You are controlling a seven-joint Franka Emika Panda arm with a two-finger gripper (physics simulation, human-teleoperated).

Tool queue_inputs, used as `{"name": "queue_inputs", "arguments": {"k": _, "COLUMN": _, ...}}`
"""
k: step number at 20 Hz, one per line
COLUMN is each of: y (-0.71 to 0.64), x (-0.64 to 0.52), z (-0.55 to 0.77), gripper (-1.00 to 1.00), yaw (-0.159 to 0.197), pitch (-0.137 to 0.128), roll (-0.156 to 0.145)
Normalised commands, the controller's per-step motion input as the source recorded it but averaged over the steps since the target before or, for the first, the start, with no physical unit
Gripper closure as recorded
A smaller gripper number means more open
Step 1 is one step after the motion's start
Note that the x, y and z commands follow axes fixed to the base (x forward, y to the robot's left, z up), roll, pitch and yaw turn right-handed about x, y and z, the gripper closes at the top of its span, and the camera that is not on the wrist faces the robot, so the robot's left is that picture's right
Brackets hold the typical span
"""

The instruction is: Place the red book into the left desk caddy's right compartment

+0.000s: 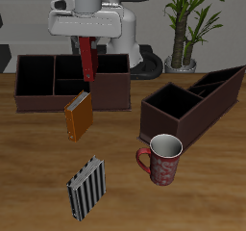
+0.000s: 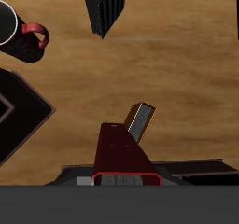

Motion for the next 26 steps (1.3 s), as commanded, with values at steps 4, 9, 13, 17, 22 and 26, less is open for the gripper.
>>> {"name": "queue_inputs", "arguments": {"k": 4, "y": 0.64, "x": 0.02, "z": 0.08, "gripper": 1.00, "yaw": -0.037, "pitch": -0.007, "roll": 0.037}}
{"name": "queue_inputs", "arguments": {"k": 9, "y": 0.51, "x": -0.03, "z": 0.09, "gripper": 1.00, "yaw": -0.030, "pitch": -0.015, "roll": 0.046}}
{"name": "queue_inputs", "arguments": {"k": 13, "y": 0.41, "x": 0.05, "z": 0.05, "gripper": 1.00, "yaw": -0.031, "pitch": 0.007, "roll": 0.027}}
{"name": "queue_inputs", "arguments": {"k": 17, "y": 0.33, "x": 0.14, "z": 0.09, "gripper": 1.00, "yaw": -0.029, "pitch": -0.003, "roll": 0.001}}
{"name": "queue_inputs", "arguments": {"k": 22, "y": 0.40, "x": 0.13, "z": 0.09, "gripper": 1.00, "yaw": -0.058, "pitch": 0.003, "roll": -0.029}}
{"name": "queue_inputs", "arguments": {"k": 26, "y": 0.35, "x": 0.04, "z": 0.12, "gripper": 1.00, "yaw": -0.056, "pitch": -0.020, "roll": -0.092}}
